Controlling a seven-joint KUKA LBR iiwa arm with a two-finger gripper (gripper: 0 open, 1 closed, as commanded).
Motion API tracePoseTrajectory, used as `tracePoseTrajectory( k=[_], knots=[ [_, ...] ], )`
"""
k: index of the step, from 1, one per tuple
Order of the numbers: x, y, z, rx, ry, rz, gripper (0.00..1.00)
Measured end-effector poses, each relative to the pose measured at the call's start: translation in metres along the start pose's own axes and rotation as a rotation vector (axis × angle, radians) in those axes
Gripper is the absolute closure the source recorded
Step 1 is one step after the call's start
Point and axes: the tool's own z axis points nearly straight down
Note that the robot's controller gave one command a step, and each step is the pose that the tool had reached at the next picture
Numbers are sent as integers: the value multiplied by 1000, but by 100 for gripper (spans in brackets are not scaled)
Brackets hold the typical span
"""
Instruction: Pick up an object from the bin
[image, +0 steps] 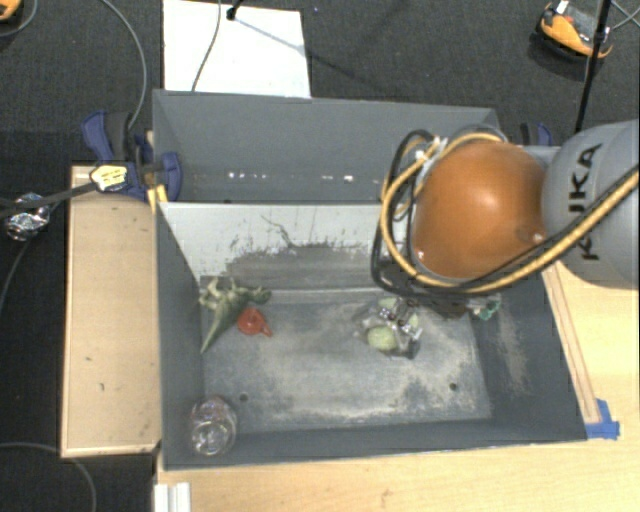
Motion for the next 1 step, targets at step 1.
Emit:
tracePoseTrajectory(
  k=[1],
  knots=[
    [-4,5,-81,3,-4,-26,100]
  ],
)
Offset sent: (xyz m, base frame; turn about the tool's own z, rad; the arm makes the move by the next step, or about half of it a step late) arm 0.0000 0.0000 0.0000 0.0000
